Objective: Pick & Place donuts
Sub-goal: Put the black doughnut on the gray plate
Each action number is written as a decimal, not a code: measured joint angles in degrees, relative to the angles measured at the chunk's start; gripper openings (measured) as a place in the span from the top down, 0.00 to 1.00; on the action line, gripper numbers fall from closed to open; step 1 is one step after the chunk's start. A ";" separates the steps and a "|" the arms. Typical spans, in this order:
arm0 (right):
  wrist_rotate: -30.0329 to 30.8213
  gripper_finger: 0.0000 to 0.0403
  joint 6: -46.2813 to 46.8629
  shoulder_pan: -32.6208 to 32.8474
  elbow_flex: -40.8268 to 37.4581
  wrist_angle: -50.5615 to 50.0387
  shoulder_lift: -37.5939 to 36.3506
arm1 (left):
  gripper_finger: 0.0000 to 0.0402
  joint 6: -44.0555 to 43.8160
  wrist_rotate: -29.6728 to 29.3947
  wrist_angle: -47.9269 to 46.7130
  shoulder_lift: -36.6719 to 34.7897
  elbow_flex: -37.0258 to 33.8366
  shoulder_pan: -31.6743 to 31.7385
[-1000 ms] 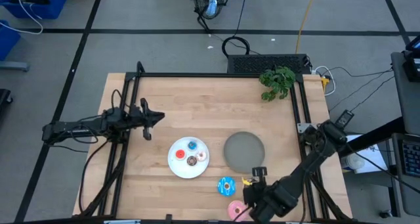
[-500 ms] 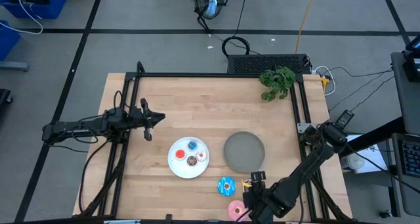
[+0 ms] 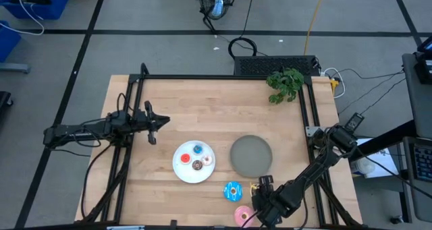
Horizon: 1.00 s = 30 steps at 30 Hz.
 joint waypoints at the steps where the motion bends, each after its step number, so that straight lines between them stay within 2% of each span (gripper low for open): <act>1: 0.06 0.54 -0.27 -0.02 -0.20 0.24 0.00 | 0.90 -0.06 0.00 0.00 0.00 0.00 0.00; 17: 1.22 0.54 -3.32 -0.62 0.04 2.04 -0.35 | 0.90 -0.09 0.02 0.02 0.00 0.00 0.00; 25: 0.13 0.54 -2.43 -0.87 -8.25 15.53 -0.82 | 0.90 -0.08 0.02 -0.09 0.00 0.00 0.00; 27: 0.11 0.56 -0.93 -0.87 -9.34 15.25 -0.83 | 0.90 -0.07 0.02 -0.09 0.00 0.00 0.00; 30: -0.36 0.65 0.54 -0.94 -9.35 14.11 -0.72 | 0.90 -0.07 0.02 -0.11 0.00 0.00 0.00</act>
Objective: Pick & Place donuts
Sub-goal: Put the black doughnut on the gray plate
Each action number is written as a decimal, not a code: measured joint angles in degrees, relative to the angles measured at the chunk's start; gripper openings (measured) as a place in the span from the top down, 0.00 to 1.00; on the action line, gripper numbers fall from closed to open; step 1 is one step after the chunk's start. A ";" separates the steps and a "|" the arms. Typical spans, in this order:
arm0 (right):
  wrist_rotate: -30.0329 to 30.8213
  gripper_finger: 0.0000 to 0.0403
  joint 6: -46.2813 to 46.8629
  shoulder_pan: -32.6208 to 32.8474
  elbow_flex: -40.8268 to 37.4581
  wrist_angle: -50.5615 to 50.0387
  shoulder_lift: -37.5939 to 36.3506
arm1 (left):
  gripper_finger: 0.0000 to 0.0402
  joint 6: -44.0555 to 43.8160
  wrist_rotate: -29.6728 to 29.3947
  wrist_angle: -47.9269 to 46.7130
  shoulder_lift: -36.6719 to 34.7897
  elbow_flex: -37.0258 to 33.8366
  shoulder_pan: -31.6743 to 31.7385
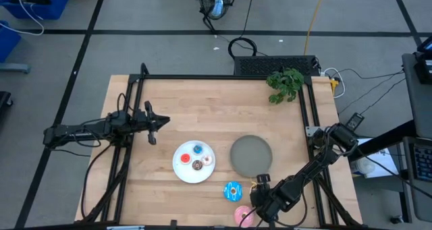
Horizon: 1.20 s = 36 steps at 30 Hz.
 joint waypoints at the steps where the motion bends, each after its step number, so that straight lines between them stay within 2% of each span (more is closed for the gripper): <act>1: -0.17 0.70 0.03 -0.04 0.29 -0.27 0.00 | 0.90 0.00 0.00 0.00 0.00 0.00 0.00; 5: 0.17 0.92 -0.16 -0.15 2.87 -3.72 0.20 | 0.90 0.00 0.00 0.00 -0.01 0.00 0.00; 7: 0.05 0.97 -0.27 -0.35 4.94 -7.30 0.52 | 0.90 0.00 0.00 -0.02 0.00 0.00 0.00; 12: -0.74 0.93 0.47 -0.27 12.57 -20.22 0.60 | 0.90 0.00 0.00 -0.07 0.00 0.00 0.00; 16: 0.12 0.96 0.37 -0.35 19.81 -30.45 0.50 | 0.90 0.00 0.00 -0.07 -0.01 0.00 0.00; 22: 3.38 0.97 -0.33 -2.03 30.58 -42.90 0.48 | 0.90 0.06 0.00 0.10 -0.02 0.00 -0.01; 26: 6.78 0.97 -2.24 -5.47 36.45 -51.01 0.39 | 0.90 0.07 0.00 0.11 0.00 0.00 -0.01; 31: 9.56 0.98 -8.97 -11.77 39.79 -56.62 -0.81 | 0.90 0.05 0.00 -0.27 -0.01 0.00 0.00; 36: 12.55 0.98 -15.78 -19.63 36.60 -54.16 -6.51 | 0.90 -0.02 0.00 -1.25 0.00 0.00 0.00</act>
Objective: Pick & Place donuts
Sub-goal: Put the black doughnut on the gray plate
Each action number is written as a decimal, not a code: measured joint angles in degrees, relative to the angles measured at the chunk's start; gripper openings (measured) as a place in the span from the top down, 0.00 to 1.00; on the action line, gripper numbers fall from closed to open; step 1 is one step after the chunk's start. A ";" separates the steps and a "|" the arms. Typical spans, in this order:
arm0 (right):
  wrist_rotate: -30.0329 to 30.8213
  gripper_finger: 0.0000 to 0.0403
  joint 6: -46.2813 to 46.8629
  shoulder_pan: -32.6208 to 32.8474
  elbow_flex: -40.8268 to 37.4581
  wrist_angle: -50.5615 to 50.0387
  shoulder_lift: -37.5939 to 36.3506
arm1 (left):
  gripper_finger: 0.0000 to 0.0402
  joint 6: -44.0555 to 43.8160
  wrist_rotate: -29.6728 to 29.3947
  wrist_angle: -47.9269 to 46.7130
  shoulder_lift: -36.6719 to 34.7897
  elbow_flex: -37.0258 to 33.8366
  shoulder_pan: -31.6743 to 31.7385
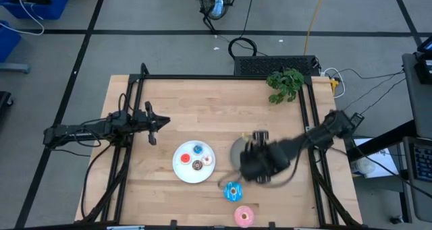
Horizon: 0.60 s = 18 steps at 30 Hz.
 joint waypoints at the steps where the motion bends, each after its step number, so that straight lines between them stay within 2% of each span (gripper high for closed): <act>1: 0.15 0.98 -1.09 -1.67 -1.58 1.83 -1.46 | 0.90 -0.04 0.00 -0.29 0.00 0.00 0.00; 4: -0.10 0.98 -5.01 -5.79 -9.32 11.50 -6.66 | 0.90 -1.05 0.00 -0.42 -0.02 0.00 -0.01; 7: -3.40 0.98 -8.62 -9.25 -19.63 21.76 -10.48 | 0.90 -1.36 0.02 -0.37 -0.02 0.00 0.00; 13: -6.54 0.98 -8.87 -13.71 -38.07 37.15 -12.79 | 0.90 -1.34 0.02 -0.35 -0.01 0.00 0.00; 18: -8.49 0.98 -7.67 -14.97 -47.04 46.21 -12.77 | 0.90 -1.34 0.00 -0.28 -0.02 0.00 0.00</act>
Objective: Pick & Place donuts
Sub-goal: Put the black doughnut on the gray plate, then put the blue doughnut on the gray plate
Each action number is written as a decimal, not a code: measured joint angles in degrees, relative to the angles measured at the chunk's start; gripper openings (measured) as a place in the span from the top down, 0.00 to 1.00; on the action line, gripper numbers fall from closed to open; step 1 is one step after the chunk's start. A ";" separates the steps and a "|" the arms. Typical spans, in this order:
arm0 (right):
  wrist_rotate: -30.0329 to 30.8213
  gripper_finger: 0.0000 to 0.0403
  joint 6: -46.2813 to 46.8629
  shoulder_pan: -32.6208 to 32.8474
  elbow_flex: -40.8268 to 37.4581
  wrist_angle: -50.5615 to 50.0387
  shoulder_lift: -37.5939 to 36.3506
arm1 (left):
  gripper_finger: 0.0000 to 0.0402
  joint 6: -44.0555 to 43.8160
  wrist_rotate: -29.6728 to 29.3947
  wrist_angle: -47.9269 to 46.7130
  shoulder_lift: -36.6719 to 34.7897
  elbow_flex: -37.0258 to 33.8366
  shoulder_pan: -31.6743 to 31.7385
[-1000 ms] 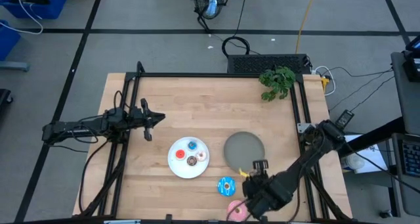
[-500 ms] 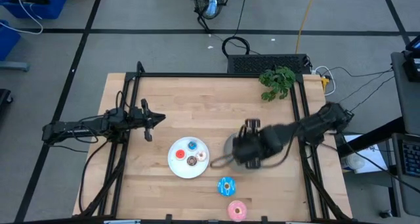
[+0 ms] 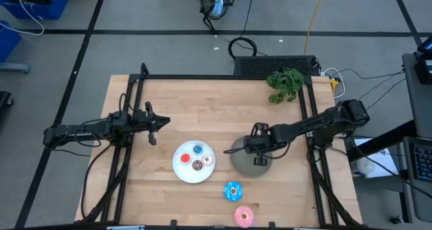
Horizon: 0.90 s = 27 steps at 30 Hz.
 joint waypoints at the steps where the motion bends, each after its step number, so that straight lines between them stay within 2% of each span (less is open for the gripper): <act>1: -0.37 0.98 0.28 -0.13 -1.13 1.36 0.00 | 0.90 0.00 0.00 0.00 0.02 0.00 0.00; 6: -3.51 0.98 1.94 -0.09 -3.16 4.70 -0.01 | 0.90 0.02 0.00 0.06 0.00 0.00 -0.01; 9: -3.99 0.94 3.58 -0.15 -3.31 4.66 0.13 | 0.90 0.04 0.00 0.04 0.00 0.00 -0.01; 12: -4.05 0.85 4.85 -0.15 -3.30 4.70 0.11 | 0.90 0.04 0.00 0.04 0.00 0.00 0.00; 20: -4.20 0.51 5.09 -0.13 -2.15 3.84 0.11 | 0.90 0.04 0.00 0.04 0.00 0.00 0.00; 23: -5.51 0.44 4.80 -0.13 -0.79 3.07 0.11 | 0.90 0.05 0.00 0.04 0.00 0.00 -0.01; 27: -5.40 0.41 4.82 -0.11 2.69 -1.23 0.12 | 0.90 0.07 0.00 0.02 0.02 0.00 -0.01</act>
